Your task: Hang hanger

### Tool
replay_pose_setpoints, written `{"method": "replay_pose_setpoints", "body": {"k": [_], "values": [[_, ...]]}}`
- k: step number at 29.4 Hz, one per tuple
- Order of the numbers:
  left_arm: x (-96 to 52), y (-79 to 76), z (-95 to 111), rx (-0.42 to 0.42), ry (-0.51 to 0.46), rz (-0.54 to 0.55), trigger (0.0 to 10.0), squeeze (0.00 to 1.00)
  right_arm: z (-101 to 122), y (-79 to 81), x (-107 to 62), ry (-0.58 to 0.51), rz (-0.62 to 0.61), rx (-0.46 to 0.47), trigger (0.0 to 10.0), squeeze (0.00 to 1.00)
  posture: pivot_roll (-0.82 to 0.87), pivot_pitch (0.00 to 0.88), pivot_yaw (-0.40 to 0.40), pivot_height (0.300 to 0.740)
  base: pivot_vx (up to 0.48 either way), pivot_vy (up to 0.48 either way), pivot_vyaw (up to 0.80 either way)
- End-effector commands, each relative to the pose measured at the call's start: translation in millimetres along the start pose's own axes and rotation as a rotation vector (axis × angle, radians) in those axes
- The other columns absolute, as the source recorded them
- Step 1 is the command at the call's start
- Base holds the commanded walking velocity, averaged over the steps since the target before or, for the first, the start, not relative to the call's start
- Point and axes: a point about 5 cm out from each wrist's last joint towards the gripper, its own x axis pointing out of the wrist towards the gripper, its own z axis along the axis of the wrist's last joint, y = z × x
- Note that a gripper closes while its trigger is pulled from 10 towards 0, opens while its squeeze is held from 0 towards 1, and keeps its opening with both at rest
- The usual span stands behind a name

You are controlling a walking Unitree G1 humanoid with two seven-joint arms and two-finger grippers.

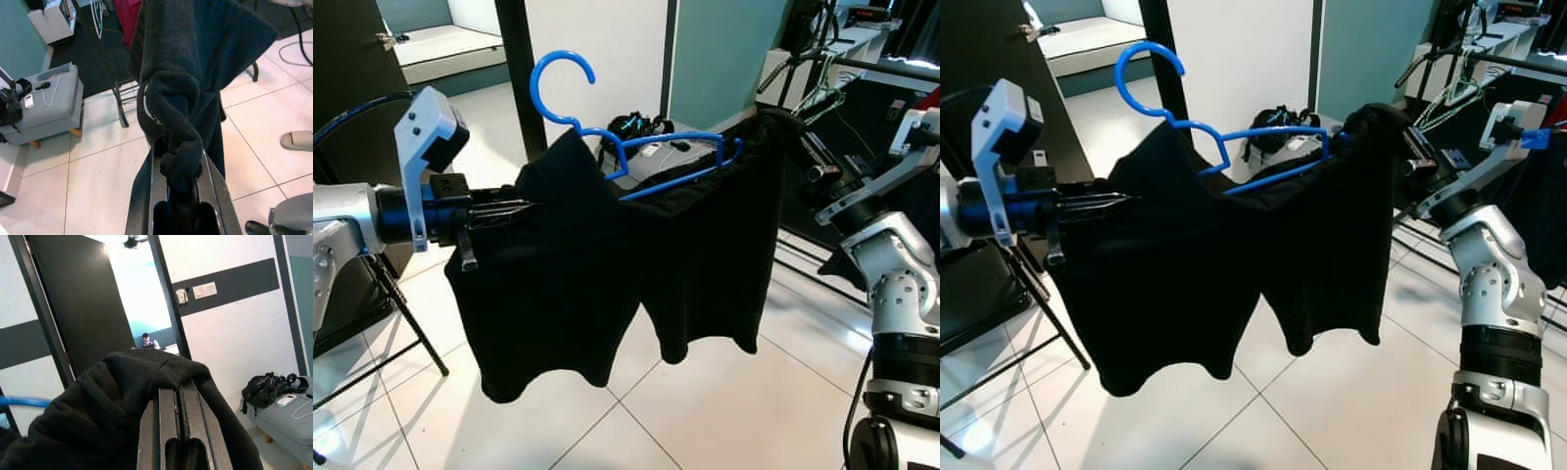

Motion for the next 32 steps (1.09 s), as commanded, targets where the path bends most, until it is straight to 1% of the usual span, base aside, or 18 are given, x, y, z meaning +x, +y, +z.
{"method": "replay_pose_setpoints", "body": {"k": [1,2,5,7,8,10,12,13,16,19,22,24,25,27,28,29,30,32], "values": [[4.2,-4.2,-8,-0.017,0.035,-0.006,0.0,0.00,12,11.3,9.1,-0.053,0.057,-0.012,0.0,0.00,0.05,0.004,0.008,0.735,0.000,0.000,0.00],[8.0,-4.9,-12,-0.027,0.037,0.005,0.0,0.00,11,18.3,12.9,-0.047,0.093,-0.006,0.0,0.00,0.05,0.002,0.009,0.735,0.000,0.000,0.00],[17.1,-5.8,-20,-0.057,0.039,0.037,0.0,0.00,2,47.1,22.8,0.007,0.246,-0.016,0.0,0.00,0.05,0.000,0.008,0.735,0.000,0.000,0.00],[20.4,-5.5,-24,-0.072,0.040,0.062,0.0,0.00,-1,60.3,25.9,0.032,0.318,-0.028,0.0,0.00,0.05,0.000,0.007,0.735,0.000,0.000,0.00],[20.4,-5.5,-24,-0.072,0.040,0.062,0.0,0.00,-1,60.3,25.9,0.032,0.318,-0.028,0.0,0.00,0.05,0.000,0.007,0.735,0.000,0.000,0.00],[23.3,-4.9,-28,-0.083,0.043,0.100,0.0,0.00,-2,69.6,29.0,0.045,0.366,-0.045,0.0,0.00,0.04,0.000,0.007,0.735,0.000,0.000,0.00],[24.3,-4.5,-30,-0.089,0.043,0.117,0.0,0.00,-1,72.3,30.1,0.046,0.378,-0.051,0.0,0.00,0.04,0.000,0.007,0.735,0.000,0.000,0.00],[26.0,-3.0,-35,-0.095,0.053,0.166,0.0,0.00,2,73.9,32.6,0.040,0.386,-0.068,0.0,0.00,0.04,0.000,0.005,0.735,0.000,0.000,0.00],[26.6,-3.1,-38,-0.097,0.060,0.181,0.0,0.00,4,73.8,33.8,0.034,0.384,-0.072,0.0,0.00,0.04,0.000,0.005,0.735,0.000,0.000,0.00],[28.8,-7.0,-45,-0.092,0.095,0.196,0.0,0.00,7,68.5,36.1,0.031,0.347,-0.096,0.0,0.00,0.04,0.002,0.002,0.735,0.000,0.000,0.00],[28.9,-8.6,-48,-0.084,0.114,0.197,0.0,0.00,9,64.2,36.9,0.028,0.321,-0.102,0.0,0.00,0.04,0.003,0.000,0.735,0.000,0.000,0.00],[28.9,-8.6,-48,-0.084,0.114,0.197,0.0,0.00,9,64.2,36.9,0.028,0.321,-0.102,0.0,0.00,0.04,0.003,0.000,0.735,0.000,0.000,0.00],[28.0,-8.9,-50,-0.070,0.129,0.197,0.0,0.00,11,59.8,37.6,0.029,0.295,-0.114,0.0,0.00,0.04,0.003,-0.001,0.735,0.000,0.000,0.00],[24.5,-8.3,-50,-0.037,0.155,0.204,0.0,0.00,17,44.6,38.6,0.032,0.209,-0.152,0.0,0.00,0.04,0.005,-0.002,0.735,0.000,0.000,0.00],[24.5,-8.3,-50,-0.037,0.155,0.204,0.0,0.00,17,44.6,38.6,0.032,0.209,-0.152,0.0,0.00,0.04,0.005,-0.002,0.735,0.000,0.000,0.00],[21.3,-6.4,-51,-0.002,0.183,0.220,0.0,0.00,20,34.3,38.0,0.041,0.154,-0.179,0.0,0.00,0.04,0.005,-0.002,0.735,0.000,0.000,0.00],[21.3,-6.4,-51,-0.002,0.183,0.220,0.0,0.00,20,34.3,38.0,0.041,0.154,-0.179,0.0,0.00,0.04,0.005,-0.002,0.735,0.000,0.000,0.00],[18.6,-4.3,-52,0.028,0.205,0.237,0.0,0.00,21,27.2,36.5,0.055,0.119,-0.195,0.0,0.00,0.04,0.006,-0.006,0.735,0.000,0.000,0.00]]}}
